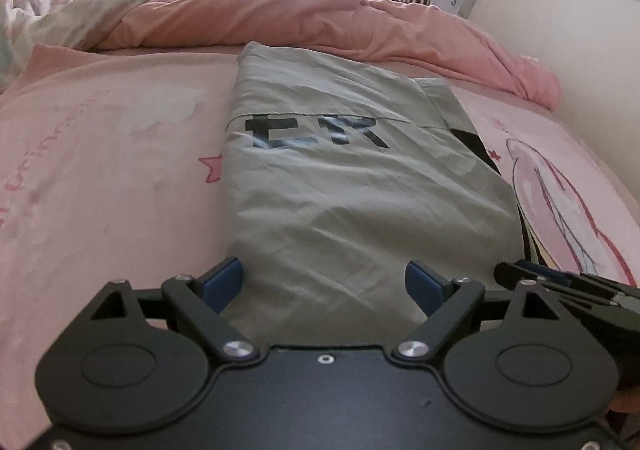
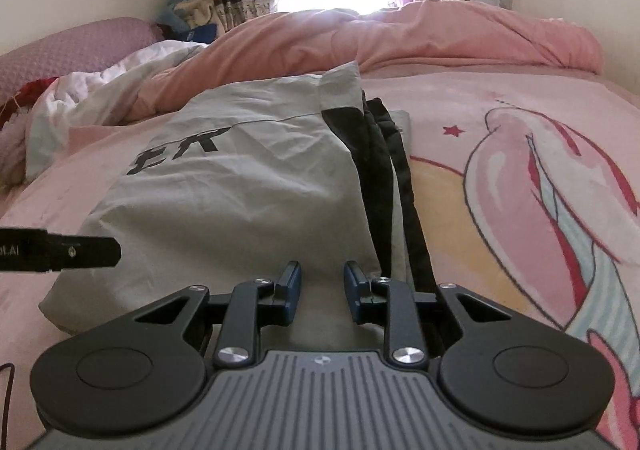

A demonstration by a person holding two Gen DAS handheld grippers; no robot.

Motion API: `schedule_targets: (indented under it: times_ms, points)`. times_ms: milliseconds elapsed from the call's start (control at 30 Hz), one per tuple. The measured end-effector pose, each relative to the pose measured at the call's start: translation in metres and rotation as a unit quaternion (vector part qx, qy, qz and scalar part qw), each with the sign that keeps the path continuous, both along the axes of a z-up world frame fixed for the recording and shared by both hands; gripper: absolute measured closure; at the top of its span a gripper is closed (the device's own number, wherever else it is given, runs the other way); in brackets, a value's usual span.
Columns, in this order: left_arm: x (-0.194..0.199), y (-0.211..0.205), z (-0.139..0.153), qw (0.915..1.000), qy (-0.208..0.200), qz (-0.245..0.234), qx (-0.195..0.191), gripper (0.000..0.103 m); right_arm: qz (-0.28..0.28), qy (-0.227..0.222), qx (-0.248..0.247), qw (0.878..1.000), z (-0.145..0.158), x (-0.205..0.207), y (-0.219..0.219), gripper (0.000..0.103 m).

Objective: Fold large clothes

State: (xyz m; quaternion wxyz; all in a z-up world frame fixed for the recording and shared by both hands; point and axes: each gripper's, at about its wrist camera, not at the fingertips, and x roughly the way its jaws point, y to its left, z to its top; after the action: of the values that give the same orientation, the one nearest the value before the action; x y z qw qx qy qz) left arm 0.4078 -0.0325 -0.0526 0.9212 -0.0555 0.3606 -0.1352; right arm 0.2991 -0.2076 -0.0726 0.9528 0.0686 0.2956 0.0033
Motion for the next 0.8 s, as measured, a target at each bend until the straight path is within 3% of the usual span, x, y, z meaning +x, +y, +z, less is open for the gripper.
schedule_targets:
  times_ms: [133,267,467,800]
  points:
    - [-0.002,0.002,0.0,1.0,0.0,0.005,-0.001,0.015,-0.003,0.004,-0.002,1.0,0.004,-0.002,0.001,0.072]
    - [-0.017,0.006,0.009,0.9995,0.007,0.008,-0.028,0.016,-0.006,-0.006,0.001,1.0,0.017,-0.015,0.0,0.072]
    - [-0.045,0.003,0.003,0.9999,0.0,0.006,-0.013,0.016,-0.008,-0.027,-0.016,0.999,0.029,-0.041,0.002,0.067]
    - [-0.042,-0.004,-0.015,0.9999,-0.007,0.001,0.009,0.016,-0.016,0.004,-0.033,0.999,-0.001,-0.03,0.003,0.067]
